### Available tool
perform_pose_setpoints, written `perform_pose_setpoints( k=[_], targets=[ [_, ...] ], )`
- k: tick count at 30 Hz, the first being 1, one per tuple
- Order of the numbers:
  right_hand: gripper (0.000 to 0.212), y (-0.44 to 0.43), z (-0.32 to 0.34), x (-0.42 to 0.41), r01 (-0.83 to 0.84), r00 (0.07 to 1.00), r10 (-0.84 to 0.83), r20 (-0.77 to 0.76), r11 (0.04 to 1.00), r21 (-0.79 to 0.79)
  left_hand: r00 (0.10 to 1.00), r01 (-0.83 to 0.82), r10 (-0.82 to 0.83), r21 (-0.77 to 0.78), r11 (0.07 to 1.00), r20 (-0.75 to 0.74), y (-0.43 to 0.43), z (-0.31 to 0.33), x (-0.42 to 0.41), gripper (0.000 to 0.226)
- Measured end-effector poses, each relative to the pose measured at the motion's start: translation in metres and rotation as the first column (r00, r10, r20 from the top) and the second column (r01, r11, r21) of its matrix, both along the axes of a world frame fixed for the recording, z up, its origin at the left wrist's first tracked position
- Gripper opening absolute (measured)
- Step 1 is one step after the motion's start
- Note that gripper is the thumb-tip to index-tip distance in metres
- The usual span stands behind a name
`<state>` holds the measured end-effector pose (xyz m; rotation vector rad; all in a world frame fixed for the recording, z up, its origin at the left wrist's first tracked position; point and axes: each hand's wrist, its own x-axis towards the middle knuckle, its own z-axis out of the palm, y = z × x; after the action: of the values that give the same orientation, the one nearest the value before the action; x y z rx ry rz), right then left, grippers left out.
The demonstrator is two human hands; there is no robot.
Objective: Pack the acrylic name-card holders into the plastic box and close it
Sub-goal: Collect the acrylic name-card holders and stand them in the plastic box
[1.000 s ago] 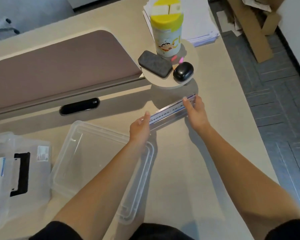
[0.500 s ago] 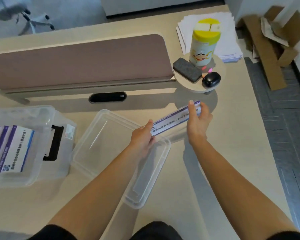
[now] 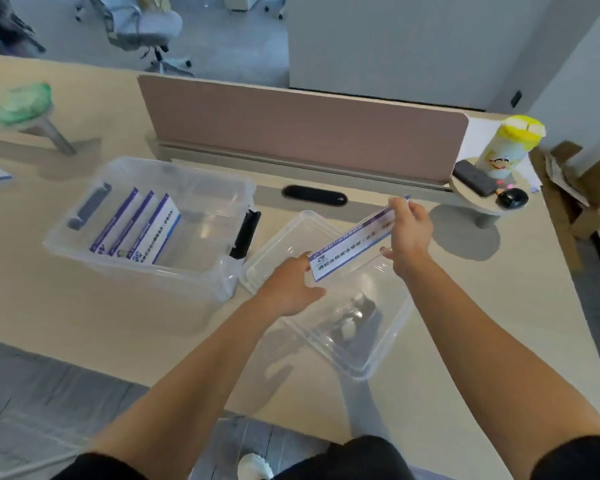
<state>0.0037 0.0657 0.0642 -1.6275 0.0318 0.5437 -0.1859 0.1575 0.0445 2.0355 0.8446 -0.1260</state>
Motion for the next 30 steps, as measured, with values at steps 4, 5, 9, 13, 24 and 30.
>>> perform_pose_setpoints(
  k=[4,5,9,13,24,30],
  targets=[
    [0.035,0.027,0.015,-0.067,-0.023,0.988,0.027,-0.149,0.999,0.028,0.995,0.035,-0.044,0.103,0.994,0.085,0.030,0.017,-0.072,0.051],
    [0.033,0.035,0.019,-0.082,-0.042,0.983,0.048,-0.176,0.998,0.039,0.993,0.035,-0.041,0.050,0.998,0.115,0.039,0.019,-0.087,0.052],
    [0.029,0.072,0.036,-0.129,-0.150,0.962,0.169,-0.217,0.984,0.100,0.974,0.017,0.020,-0.158,0.987,0.224,0.066,0.025,-0.138,0.065],
    [0.024,0.115,0.048,-0.154,-0.269,0.944,0.290,-0.157,0.953,0.142,0.929,-0.050,0.144,-0.269,0.962,0.342,0.093,0.028,-0.169,0.054],
    [0.061,0.254,0.028,-0.167,-0.626,0.747,0.656,-0.103,0.748,0.222,0.927,-0.135,0.206,-0.237,0.962,0.313,0.213,0.024,-0.192,0.062],
    [0.067,0.314,-0.002,-0.169,-0.571,0.750,0.638,-0.174,0.757,0.318,0.974,-0.101,0.136,-0.191,0.976,0.182,0.280,0.023,-0.193,0.063]
  ],
)
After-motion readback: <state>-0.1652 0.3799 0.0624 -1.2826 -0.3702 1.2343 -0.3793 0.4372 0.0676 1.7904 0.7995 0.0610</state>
